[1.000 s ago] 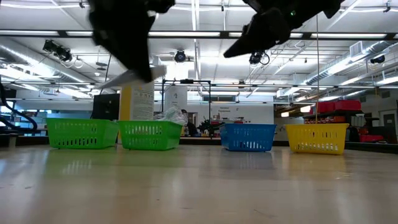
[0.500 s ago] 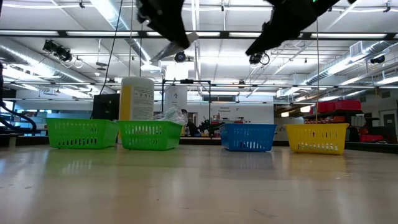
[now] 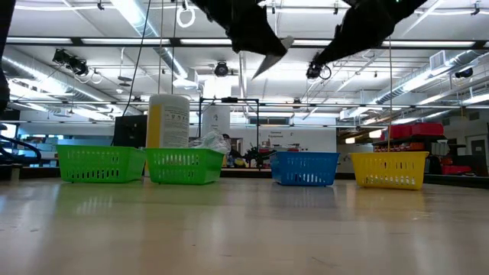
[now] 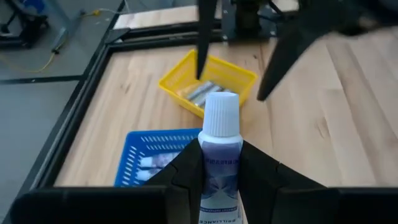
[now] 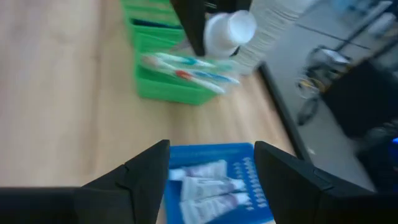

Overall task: Pick & Place Travel size toiletries
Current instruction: Put the purple toothpaste into the blue bin

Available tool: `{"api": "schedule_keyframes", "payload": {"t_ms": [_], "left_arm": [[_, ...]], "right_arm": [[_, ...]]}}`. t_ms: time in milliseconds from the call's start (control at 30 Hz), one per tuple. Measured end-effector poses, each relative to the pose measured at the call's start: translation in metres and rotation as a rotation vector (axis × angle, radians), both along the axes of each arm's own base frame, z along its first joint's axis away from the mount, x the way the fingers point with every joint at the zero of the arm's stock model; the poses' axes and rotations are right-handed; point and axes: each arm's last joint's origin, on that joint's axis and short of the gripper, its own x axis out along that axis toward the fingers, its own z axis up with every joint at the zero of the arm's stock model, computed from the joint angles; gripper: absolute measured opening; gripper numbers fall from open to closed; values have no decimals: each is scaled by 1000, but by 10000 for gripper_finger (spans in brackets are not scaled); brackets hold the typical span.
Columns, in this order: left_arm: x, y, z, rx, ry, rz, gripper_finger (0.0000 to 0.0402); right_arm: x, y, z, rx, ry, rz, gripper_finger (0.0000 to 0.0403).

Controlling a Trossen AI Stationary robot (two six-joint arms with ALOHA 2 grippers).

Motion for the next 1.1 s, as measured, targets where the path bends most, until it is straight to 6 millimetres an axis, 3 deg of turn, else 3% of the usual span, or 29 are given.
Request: {"api": "schedule_keyframes", "payload": {"t_ms": [233, 433, 533, 700, 1100], "left_arm": [[0, 33, -31, -49, 37, 53, 87], [10, 42, -67, 38, 123, 64, 87], [15, 41, -62, 69, 64, 62, 87], [17, 41, -56, 163, 21, 152, 87], [20, 36, -52, 182, -20, 149, 87]], "right_arm": [[1, -5, -17, -43, -95, -97, 242], [6, -24, -38, 79, -245, -168, 242], [5, -36, -52, 183, -290, -216, 241], [5, -46, -53, 382, -507, -278, 232], [18, -51, -65, 471, -566, -301, 208]]}}
